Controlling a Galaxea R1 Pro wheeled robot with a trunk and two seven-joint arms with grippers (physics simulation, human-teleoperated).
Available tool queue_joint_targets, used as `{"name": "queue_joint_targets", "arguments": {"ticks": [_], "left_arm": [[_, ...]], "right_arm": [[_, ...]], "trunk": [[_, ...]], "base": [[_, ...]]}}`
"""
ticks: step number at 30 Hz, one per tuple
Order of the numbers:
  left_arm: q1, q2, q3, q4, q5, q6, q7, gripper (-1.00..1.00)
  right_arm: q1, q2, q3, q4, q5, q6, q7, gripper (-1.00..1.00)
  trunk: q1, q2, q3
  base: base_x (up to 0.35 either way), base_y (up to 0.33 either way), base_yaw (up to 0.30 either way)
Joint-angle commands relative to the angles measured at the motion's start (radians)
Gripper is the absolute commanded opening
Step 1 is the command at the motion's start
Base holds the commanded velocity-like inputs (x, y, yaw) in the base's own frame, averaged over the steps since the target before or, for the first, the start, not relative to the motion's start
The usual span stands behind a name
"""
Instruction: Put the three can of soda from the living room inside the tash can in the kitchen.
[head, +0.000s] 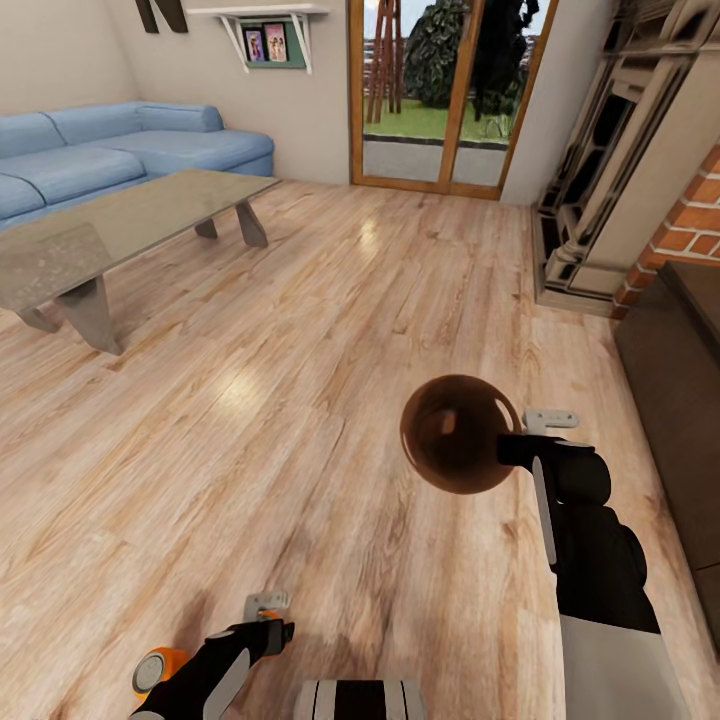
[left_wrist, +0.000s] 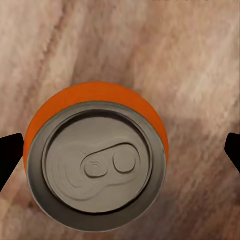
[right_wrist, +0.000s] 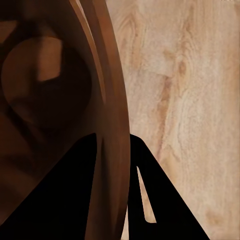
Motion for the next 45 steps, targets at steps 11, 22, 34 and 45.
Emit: {"name": "queue_joint_targets", "arguments": {"ticks": [11,22,34,45], "left_arm": [[0.000,0.000,0.000,-0.001,0.000,0.000,0.001,1.00],[0.000,-0.001,0.000,0.000,0.000,0.000,0.001,1.00],[0.001,-0.001,0.001,0.001,0.000,-0.005,0.002,-1.00],[0.003,-0.002,0.000,0.001,0.000,-0.002,-0.005,-1.00]], "right_arm": [[0.001,0.000,0.000,0.000,-0.010,0.000,0.005,-1.00],[0.001,0.000,0.000,0.000,-0.010,0.000,0.005,-1.00],[0.001,-0.001,0.000,0.000,-0.010,0.000,0.005,-1.00],[0.001,-0.001,0.000,0.000,-0.010,0.000,0.005,-1.00]], "trunk": [[0.000,0.000,-0.004],[0.000,0.000,-0.004],[0.000,0.000,-0.004],[-0.001,0.000,0.008]], "base": [[0.000,0.000,0.000],[0.000,0.000,0.000],[0.000,0.000,0.000],[0.000,0.000,0.000]]}}
